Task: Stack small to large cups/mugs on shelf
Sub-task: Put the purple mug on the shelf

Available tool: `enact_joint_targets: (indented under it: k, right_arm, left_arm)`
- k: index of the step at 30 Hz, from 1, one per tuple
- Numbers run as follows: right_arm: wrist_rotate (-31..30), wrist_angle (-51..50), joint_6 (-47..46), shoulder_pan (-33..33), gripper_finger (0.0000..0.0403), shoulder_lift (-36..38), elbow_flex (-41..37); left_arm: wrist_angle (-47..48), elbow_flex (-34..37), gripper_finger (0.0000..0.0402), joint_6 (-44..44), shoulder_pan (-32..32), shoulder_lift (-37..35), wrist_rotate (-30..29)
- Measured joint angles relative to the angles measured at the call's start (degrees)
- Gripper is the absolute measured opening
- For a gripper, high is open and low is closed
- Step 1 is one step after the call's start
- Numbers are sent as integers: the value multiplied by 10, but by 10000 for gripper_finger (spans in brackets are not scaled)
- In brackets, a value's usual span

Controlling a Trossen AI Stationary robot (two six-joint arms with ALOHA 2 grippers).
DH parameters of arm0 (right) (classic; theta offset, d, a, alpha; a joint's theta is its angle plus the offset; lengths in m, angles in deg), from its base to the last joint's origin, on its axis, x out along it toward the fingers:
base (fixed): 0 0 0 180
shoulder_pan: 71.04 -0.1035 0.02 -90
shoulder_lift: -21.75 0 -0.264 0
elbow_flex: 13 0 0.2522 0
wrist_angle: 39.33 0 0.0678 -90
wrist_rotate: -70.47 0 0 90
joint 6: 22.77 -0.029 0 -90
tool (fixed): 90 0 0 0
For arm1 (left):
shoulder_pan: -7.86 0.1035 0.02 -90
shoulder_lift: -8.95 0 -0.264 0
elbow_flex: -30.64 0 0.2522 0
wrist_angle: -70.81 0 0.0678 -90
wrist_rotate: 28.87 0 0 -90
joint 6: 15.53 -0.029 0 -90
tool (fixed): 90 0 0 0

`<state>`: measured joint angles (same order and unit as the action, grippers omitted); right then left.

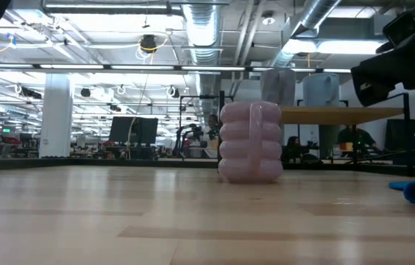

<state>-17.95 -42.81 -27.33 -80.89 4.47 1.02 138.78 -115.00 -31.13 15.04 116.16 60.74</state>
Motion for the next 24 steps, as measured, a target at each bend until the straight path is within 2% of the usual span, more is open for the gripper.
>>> enact_joint_targets:
  k: [7,12,21,24]
  right_arm:
    - [0,0,0,-27,99,0,0]
    - [-1,0,0,-36,99,0,0]
    - [-9,6,20,-35,99,1,0]
    - [-10,5,20,-35,99,1,0]
  left_arm:
    - [10,0,184,50,-2,-12,-26]
    - [19,0,184,82,-14,-34,-132]
    - [16,-1,184,79,-105,-150,-221]
    - [37,11,184,93,-148,-187,-304]
